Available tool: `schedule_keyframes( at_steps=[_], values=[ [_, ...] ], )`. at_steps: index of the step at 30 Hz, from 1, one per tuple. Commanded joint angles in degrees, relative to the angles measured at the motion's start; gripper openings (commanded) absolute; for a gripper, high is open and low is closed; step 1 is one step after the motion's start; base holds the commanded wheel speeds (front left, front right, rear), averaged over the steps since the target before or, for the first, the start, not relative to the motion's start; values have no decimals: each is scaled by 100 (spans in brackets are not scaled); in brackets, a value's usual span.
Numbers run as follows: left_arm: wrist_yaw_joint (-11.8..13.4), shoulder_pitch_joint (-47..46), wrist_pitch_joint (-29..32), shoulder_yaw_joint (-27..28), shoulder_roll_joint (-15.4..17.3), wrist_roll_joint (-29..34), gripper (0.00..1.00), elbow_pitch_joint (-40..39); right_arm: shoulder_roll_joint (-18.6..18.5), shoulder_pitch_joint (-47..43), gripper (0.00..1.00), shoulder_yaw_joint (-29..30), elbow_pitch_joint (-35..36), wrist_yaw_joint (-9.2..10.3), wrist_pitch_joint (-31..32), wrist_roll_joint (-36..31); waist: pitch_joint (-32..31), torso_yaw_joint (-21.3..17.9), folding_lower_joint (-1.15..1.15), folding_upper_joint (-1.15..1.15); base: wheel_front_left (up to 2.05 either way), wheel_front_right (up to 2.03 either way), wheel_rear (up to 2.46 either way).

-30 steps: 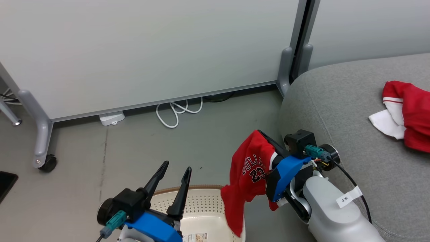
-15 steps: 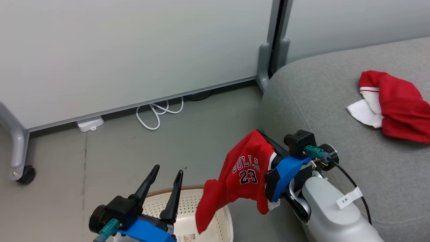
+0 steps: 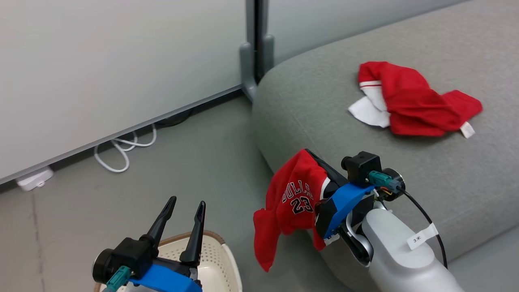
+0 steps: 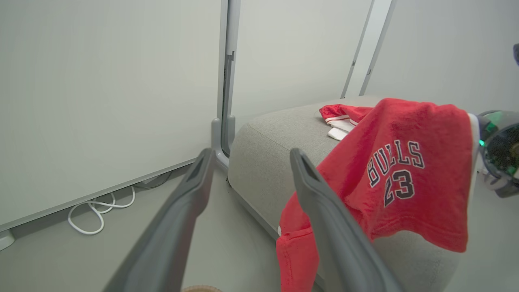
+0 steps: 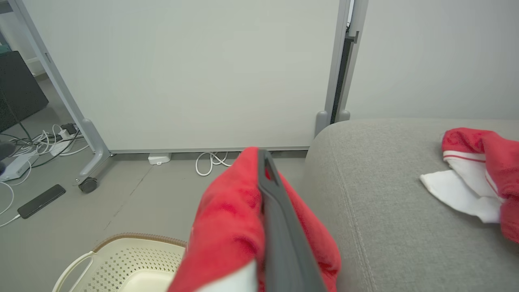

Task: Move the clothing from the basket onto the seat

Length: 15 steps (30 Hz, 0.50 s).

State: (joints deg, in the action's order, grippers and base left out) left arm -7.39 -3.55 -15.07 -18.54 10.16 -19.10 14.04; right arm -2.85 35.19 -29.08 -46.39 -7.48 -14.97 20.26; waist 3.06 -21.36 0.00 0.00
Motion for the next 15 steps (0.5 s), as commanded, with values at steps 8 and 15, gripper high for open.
schedule_keyframes(
  at_steps=[8,15],
  values=[
    [-9,-48,-16,40,32,73,100,-78,-5,-102,0,94,207,-3,-31,30,150,-846,0,0,0,0,0],
    [-8,-214,-16,-147,124,55,100,-34,-2,-268,0,457,395,-3,-31,-154,305,-1001,0,0,0,0,0]
  ],
)
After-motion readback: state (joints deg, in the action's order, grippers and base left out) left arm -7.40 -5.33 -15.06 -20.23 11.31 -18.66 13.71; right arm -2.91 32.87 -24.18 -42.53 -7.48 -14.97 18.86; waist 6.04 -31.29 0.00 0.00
